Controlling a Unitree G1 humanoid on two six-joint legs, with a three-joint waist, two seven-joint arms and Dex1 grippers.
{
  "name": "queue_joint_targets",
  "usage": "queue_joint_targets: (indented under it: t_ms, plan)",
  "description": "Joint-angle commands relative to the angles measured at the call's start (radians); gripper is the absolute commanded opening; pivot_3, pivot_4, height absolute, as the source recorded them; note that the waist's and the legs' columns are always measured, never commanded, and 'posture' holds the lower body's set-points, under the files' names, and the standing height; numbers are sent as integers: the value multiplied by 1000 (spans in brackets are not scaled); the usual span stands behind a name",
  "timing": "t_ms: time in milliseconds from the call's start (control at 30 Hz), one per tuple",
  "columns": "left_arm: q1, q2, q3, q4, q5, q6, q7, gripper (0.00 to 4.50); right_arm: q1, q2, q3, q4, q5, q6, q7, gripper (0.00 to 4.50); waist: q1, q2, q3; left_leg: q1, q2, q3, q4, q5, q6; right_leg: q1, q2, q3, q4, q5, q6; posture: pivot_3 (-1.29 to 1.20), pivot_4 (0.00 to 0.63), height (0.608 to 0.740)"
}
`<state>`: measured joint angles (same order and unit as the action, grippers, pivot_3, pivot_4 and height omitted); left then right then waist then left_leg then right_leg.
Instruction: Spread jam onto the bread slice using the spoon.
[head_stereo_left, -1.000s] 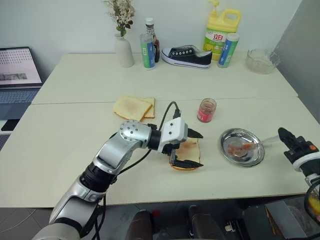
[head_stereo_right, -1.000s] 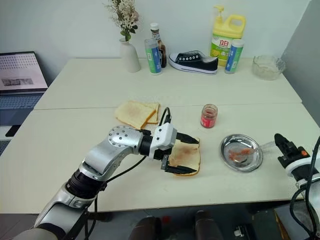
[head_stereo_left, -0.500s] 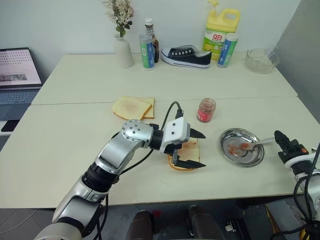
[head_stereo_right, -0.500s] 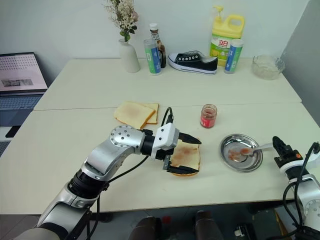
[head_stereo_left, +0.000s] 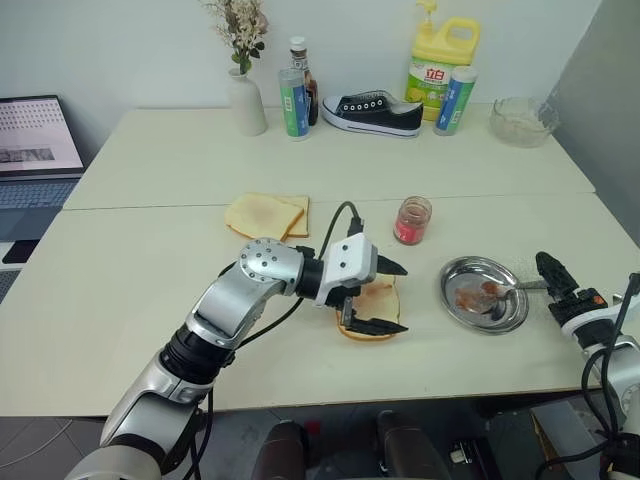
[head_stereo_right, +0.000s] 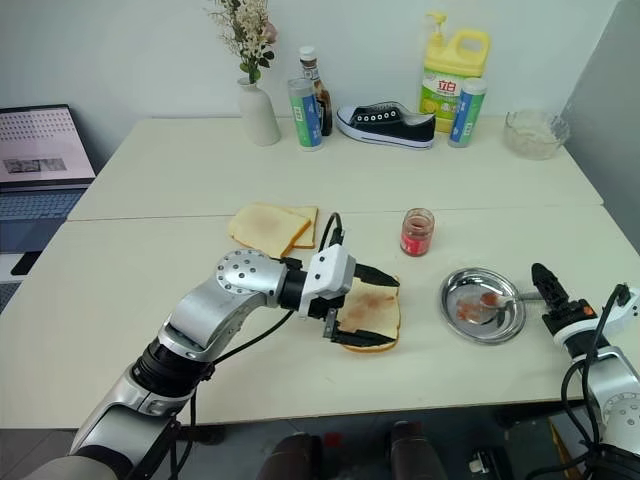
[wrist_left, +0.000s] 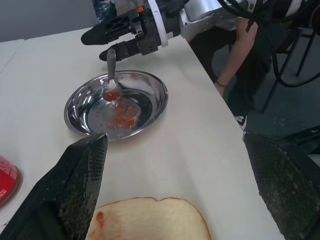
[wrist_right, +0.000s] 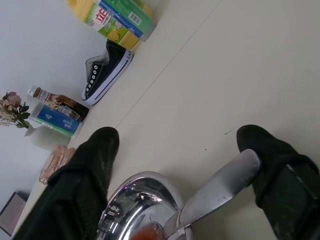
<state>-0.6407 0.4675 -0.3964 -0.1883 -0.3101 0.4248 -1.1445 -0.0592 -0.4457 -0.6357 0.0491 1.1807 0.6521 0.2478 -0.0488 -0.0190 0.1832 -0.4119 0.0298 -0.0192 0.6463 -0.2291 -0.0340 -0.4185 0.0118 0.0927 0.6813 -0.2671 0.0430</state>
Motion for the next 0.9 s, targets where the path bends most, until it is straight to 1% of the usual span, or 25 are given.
queue_joint_targets:
  t_ms: [33,233,500,567,667,700,767,833,900]
  plan:
    - [-10,5,28,-37,-8,-2,4,4500,-4,-29,-42,-13,1,-1,12,4436,0,0,0,0,0,0,0,0,0,0,0,0,0,0,0,0,150,740]
    - [-19,1,33,-23,-4,-6,3,4500,-4,-59,-65,-9,4,16,20,4436,0,0,0,0,0,0,0,0,0,0,0,0,0,0,0,0,150,740]
    - [-22,-1,39,-14,0,-10,7,4500,-16,-61,-64,-23,2,32,18,4436,0,0,0,1,0,0,0,0,0,0,0,0,0,0,0,0,150,740]
    - [-23,9,46,-12,2,-5,9,4500,-16,-84,-71,-21,-16,28,18,4436,0,0,0,1,0,0,0,0,0,0,0,0,0,0,0,0,150,740]
    - [-27,57,70,1,9,13,3,4500,-17,-156,-92,-45,-53,29,10,4436,0,1,0,1,0,1,0,0,0,0,0,1,0,0,0,0,150,740]
    - [-26,82,84,5,5,20,-6,4500,-3,-201,-76,-79,-80,40,34,4436,-1,1,0,1,0,1,0,0,0,0,0,1,0,0,0,0,150,740]
    - [-14,157,134,14,-12,31,-36,4500,49,-344,-15,-195,-155,76,131,4436,-2,2,0,1,0,2,0,0,0,0,0,2,0,0,0,0,150,740]
    - [10,240,188,24,-38,51,-73,4500,80,-478,31,-298,-188,114,231,4436,-11,2,0,2,0,2,-1,0,0,0,0,3,1,0,0,0,150,740]
    - [38,302,225,28,-45,59,-92,4500,96,-569,60,-362,-213,124,316,4436,-17,2,0,4,2,2,-1,0,0,1,2,3,1,0,0,0,150,740]
